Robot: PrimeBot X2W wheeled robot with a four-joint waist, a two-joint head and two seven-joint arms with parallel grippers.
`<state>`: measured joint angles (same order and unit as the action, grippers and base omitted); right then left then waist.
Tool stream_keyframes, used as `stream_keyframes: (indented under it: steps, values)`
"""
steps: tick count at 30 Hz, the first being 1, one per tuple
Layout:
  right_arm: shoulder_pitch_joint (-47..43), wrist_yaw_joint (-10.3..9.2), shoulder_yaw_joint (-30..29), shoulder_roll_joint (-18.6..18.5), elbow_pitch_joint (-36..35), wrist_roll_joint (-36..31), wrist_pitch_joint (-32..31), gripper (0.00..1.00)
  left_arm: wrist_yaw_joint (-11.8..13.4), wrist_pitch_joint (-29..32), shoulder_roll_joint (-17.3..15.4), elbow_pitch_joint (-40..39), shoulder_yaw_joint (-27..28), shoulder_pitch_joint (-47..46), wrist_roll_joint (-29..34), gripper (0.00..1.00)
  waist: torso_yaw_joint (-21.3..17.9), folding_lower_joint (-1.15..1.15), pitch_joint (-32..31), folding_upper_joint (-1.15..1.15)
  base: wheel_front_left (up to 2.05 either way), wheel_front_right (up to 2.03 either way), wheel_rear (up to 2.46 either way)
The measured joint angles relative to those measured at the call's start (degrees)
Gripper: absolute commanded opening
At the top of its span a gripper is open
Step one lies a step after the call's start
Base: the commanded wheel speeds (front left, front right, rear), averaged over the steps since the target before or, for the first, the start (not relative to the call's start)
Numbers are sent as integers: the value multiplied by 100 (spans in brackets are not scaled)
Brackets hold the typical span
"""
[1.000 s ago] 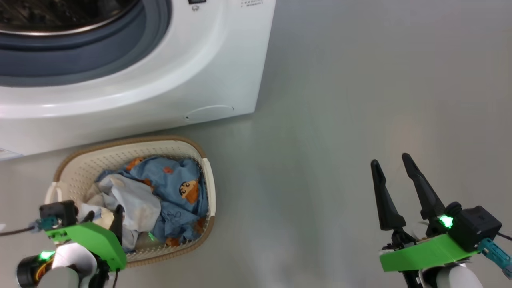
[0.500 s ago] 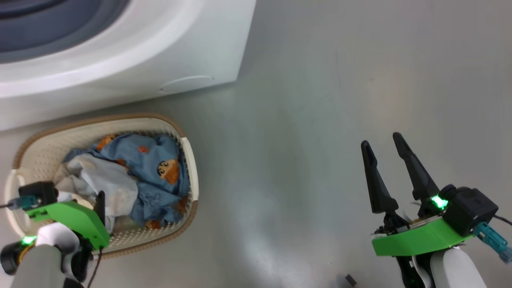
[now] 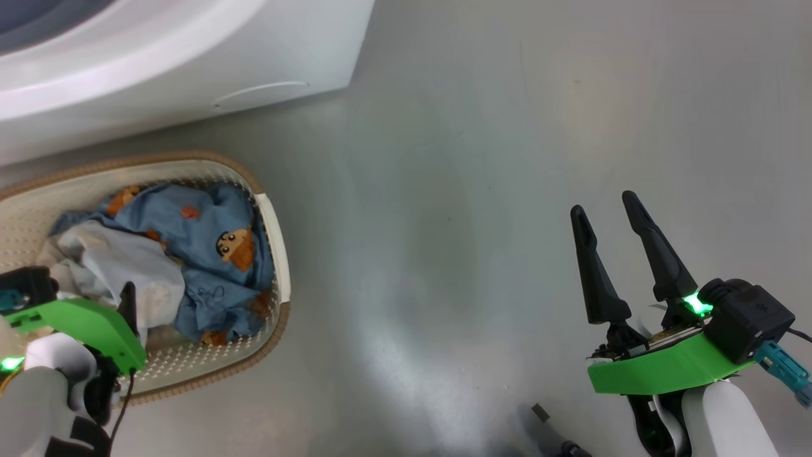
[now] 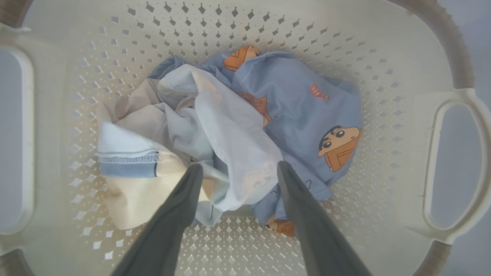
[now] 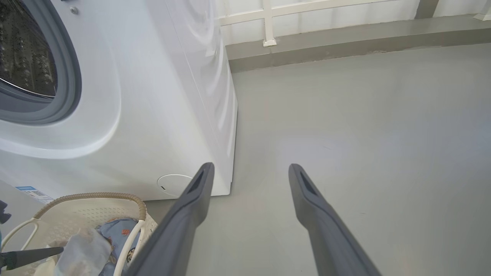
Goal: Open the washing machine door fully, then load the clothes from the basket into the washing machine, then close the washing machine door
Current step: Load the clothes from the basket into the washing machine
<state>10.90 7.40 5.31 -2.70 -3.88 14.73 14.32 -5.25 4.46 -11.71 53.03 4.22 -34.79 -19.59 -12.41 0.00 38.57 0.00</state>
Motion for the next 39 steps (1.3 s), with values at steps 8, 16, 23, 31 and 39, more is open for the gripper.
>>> stream_keyframes:
  steps: [8, 16, 23, 31, 39]
  values:
    - [118, 0, 20, 0, -47, 0, 0, 100, -5, -70, -80, 215, -2, -320, -60, 100, -29, 0, 287, 0, 0, 0, 0]
    - [219, 0, 56, 0, -78, -1, 0, 100, -7, -93, -204, 420, -3, -555, -148, 100, -66, 0, 597, 0, 0, 0, 0]
    - [314, 0, 82, 0, -78, 0, 0, 100, -58, -143, -231, 570, -30, -712, -194, 100, -112, 0, 753, 0, 0, 0, 0]
    - [344, 0, 101, 0, -115, 7, 0, 100, -57, -151, -337, 690, -90, -889, -201, 100, -191, 0, 917, 0, 0, 0, 0]
    - [347, 0, 91, 0, -160, 15, 1, 100, -57, -151, -410, 817, -142, -1040, -230, 100, -253, 0, 1096, 0, 0, 0, 0]
